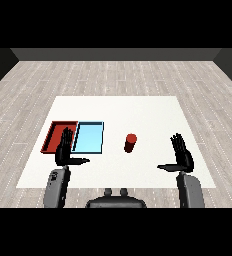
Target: Pick the red can and put it in the red box
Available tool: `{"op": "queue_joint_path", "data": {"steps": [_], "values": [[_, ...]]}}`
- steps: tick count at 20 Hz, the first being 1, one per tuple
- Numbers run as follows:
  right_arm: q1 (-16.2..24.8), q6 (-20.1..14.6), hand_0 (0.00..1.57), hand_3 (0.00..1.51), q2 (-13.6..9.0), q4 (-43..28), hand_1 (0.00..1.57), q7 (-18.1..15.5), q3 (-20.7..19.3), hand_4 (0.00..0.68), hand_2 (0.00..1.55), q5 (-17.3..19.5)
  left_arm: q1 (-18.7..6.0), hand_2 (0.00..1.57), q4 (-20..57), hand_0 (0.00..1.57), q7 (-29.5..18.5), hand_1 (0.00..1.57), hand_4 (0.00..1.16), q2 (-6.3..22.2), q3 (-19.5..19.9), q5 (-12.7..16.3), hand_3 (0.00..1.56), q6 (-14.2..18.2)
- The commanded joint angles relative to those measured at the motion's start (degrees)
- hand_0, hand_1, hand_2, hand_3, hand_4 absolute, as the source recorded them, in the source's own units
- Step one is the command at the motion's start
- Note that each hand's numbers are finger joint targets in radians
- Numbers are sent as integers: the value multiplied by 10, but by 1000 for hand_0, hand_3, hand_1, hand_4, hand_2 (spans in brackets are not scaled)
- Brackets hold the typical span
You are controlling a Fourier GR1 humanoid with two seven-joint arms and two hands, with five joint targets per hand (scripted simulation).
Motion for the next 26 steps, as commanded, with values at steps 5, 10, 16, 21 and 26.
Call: {"op": "queue_joint_path", "data": {"steps": [5,10,16,21,26], "values": [[-5,2,0,0,7,-25,0,38,-10,0,0,-3,-32,0,10,0,15,0,0,-3,6,10,0,3],[-54,-33,0,0,38,17,0,47,16,0,0,20,-8,0,-35,0,34,0,0,5,10,21,0,-5],[-42,-16,0,0,46,4,0,53,33,0,0,20,1,0,12,0,-33,0,0,-19,-3,-1,0,7],[-105,-53,0,0,58,59,0,71,39,0,0,34,20,0,-18,0,-18,0,0,-14,0,-1,0,11],[-126,-9,0,0,49,141,0,46,18,0,0,-6,11,0,-45,0,17,0,0,-9,5,21,0,9]]}}
